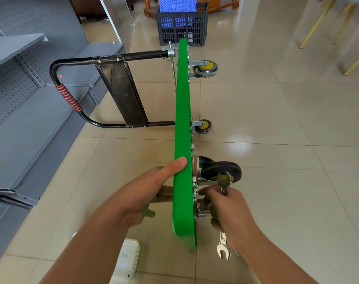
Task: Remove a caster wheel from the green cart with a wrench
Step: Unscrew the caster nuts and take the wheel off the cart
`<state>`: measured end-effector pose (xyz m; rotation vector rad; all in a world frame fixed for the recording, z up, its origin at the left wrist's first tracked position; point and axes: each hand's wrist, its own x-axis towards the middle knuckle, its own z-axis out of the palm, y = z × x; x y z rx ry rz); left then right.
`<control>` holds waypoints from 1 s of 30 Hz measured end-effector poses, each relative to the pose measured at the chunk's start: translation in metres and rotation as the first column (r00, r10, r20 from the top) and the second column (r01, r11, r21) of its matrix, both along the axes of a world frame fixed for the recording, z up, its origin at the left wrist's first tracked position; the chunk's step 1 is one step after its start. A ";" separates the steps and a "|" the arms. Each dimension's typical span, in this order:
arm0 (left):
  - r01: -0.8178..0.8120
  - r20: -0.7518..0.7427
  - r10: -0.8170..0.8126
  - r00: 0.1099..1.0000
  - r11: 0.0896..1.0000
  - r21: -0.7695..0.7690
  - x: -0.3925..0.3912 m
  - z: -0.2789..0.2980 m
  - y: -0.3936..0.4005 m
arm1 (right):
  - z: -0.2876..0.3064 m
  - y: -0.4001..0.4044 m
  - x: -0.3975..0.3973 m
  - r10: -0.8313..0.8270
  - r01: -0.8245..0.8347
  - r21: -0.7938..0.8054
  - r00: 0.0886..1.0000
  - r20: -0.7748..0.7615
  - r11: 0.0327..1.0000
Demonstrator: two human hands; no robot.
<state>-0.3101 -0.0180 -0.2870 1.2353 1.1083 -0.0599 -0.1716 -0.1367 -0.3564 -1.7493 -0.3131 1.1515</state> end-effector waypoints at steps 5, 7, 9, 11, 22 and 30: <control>0.006 0.005 -0.006 1.000 1.000 0.002 0.001 0.001 0.000 | 0.013 0.001 -0.007 -0.012 0.029 0.143 0.993 -0.119 0.989; 0.004 0.003 -0.004 1.000 1.000 0.005 0.000 0.001 0.000 | 0.013 0.003 -0.008 -0.006 0.027 0.155 0.991 -0.136 0.988; 0.000 0.004 0.000 1.000 1.000 0.009 0.000 0.001 0.000 | 0.007 0.005 -0.005 0.048 -0.047 0.097 0.999 -0.009 0.994; -0.008 -0.002 0.008 1.000 1.000 0.013 0.000 0.001 0.000 | 0.000 0.007 -0.002 0.068 -0.070 0.023 0.994 0.082 0.997; 0.004 0.016 -0.004 1.000 1.000 -0.004 0.001 -0.001 0.001 | 0.001 0.005 -0.006 0.048 -0.053 0.184 0.998 0.030 0.981; 0.001 0.005 -0.001 1.000 1.000 0.009 0.001 0.003 0.001 | -0.004 0.004 -0.005 0.014 -0.022 0.176 0.999 0.045 0.984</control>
